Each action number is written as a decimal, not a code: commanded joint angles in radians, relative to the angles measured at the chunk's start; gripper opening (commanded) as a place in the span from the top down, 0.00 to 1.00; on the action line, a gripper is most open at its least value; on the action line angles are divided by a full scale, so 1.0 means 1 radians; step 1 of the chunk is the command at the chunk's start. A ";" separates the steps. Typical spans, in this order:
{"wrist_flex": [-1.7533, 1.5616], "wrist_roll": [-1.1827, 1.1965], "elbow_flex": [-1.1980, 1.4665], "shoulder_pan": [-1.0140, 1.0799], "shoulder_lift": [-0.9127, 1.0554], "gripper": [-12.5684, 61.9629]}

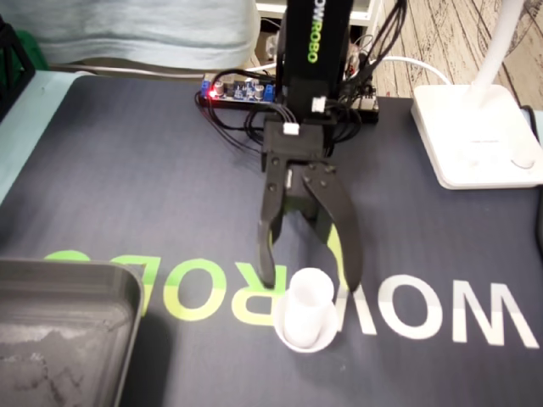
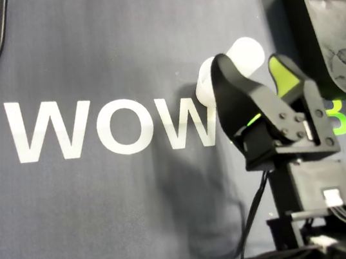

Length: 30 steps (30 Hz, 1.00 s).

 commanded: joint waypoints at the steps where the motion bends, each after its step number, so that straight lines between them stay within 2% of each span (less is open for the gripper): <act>1: -0.089 -0.008 -0.051 -0.008 -0.018 0.39; 15: -0.092 -0.029 -0.189 -0.035 -0.212 0.39; 24: -0.091 -0.034 -0.213 -0.040 -0.252 0.41; 30: -0.089 -0.032 -0.215 -0.038 -0.256 0.47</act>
